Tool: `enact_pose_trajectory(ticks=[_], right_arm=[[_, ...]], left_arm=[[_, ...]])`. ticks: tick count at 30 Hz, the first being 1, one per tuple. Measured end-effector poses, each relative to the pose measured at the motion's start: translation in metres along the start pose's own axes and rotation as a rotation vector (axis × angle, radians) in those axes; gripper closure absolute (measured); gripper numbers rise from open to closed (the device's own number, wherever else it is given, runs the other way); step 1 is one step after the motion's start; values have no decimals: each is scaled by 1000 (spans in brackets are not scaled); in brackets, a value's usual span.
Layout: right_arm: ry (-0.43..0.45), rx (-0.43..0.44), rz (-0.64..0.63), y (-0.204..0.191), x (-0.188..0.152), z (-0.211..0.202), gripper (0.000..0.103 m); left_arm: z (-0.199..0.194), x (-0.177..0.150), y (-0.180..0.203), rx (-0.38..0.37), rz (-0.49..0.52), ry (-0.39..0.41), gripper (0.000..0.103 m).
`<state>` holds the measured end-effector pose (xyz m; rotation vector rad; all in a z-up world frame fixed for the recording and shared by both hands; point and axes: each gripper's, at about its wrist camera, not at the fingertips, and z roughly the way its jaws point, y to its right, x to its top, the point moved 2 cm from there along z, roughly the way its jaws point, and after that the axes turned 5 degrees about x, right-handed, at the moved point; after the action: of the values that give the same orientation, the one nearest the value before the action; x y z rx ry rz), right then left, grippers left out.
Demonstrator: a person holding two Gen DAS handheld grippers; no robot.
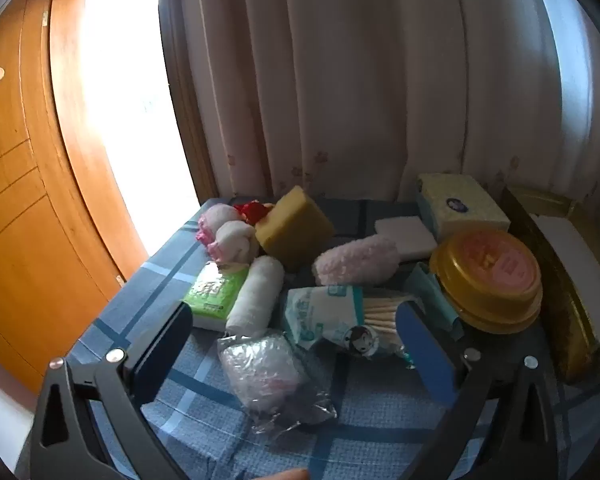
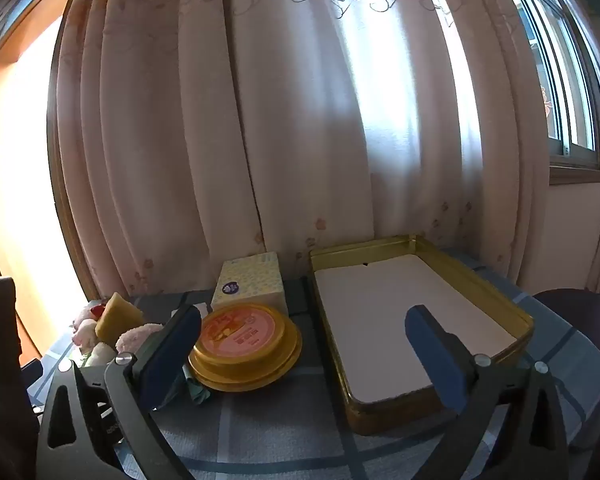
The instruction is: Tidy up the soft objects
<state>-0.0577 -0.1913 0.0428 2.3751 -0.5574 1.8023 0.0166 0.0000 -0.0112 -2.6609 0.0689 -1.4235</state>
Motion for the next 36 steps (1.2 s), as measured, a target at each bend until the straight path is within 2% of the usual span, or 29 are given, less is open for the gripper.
enact_pose_trajectory(ticks=[7,10,17,29,36], right_arm=[[-7,-1,-1,-2,-7,0,0],[-6,-3,3,-2,-6,-1,0],[11,10,-5,-5,-7,-3,0],[7,29,-20,-12,-7,-4,0],[8,37,-33,-16,-7,-5,0]], left_arm=[[2,-2,-10,14,-16,4,0],[-6,-6,-12,30,4,30,0],[0,-5,-6,52,15,25,0],[0,-5,-14,32,-7,2,0],[2,-4,-19,45,-16,-5,0]])
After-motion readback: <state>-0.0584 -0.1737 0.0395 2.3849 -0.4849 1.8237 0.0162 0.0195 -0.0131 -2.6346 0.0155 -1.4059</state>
